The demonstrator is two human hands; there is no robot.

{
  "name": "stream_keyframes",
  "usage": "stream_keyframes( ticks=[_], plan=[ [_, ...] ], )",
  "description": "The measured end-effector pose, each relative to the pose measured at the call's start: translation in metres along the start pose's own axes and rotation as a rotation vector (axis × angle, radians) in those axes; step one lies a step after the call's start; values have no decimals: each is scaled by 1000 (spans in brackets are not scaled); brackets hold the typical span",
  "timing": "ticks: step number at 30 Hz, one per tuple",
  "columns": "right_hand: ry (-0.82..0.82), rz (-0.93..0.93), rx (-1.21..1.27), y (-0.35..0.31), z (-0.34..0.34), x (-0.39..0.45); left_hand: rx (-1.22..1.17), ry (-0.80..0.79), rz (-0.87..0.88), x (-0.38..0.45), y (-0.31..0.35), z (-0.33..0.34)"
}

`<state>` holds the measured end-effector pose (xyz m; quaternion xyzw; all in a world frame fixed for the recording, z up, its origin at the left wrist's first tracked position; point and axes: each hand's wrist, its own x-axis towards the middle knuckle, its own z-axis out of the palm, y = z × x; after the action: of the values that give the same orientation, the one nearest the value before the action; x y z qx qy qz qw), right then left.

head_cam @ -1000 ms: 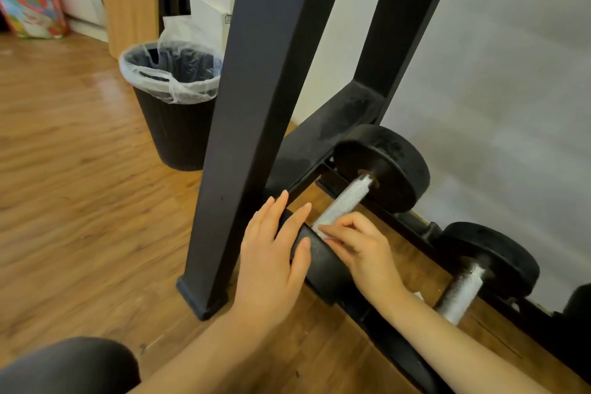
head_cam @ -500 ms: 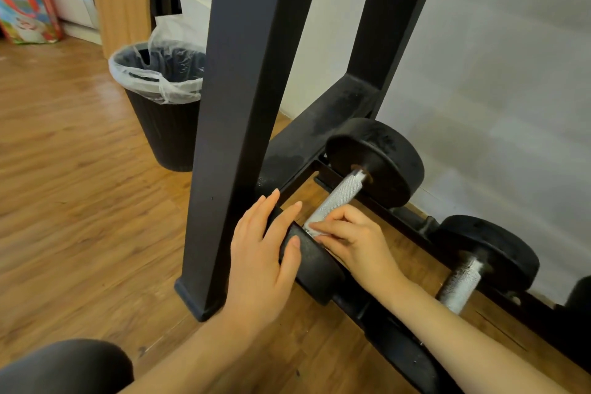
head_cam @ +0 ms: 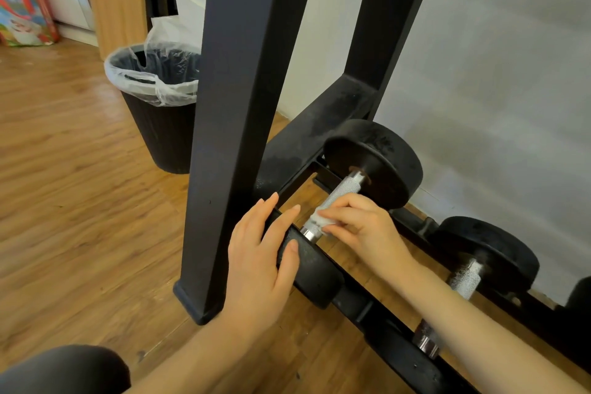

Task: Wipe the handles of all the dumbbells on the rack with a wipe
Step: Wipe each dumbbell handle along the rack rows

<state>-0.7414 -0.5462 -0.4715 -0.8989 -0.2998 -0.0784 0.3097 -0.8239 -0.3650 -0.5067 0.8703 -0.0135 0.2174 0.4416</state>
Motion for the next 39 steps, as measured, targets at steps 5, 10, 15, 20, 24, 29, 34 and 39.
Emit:
stream_keyframes(
  ticks=[5,10,15,20,24,29,34,39],
  plan=[
    [-78,-169,-135,0,0,5,23,2,39,0,-2,-2],
    [-162,-284,-267,5,-9,19,47,13,67,1,-4,-2],
    [-232,-245,-248,5,-6,20,65,-9,66,2,-7,-2],
    [-229,-249,-252,10,-13,24,68,-14,75,3,-6,-4],
    [-336,-261,-287,5,-7,27,73,-25,84,2,-7,-5],
    [-381,-229,-281,6,-15,32,77,-28,96,4,-7,-5],
    [-358,-193,-238,-1,-25,38,77,-31,106,3,-6,-7],
    [-495,-190,-281,-3,-23,43,76,-32,100,3,-8,-5]
  ],
)
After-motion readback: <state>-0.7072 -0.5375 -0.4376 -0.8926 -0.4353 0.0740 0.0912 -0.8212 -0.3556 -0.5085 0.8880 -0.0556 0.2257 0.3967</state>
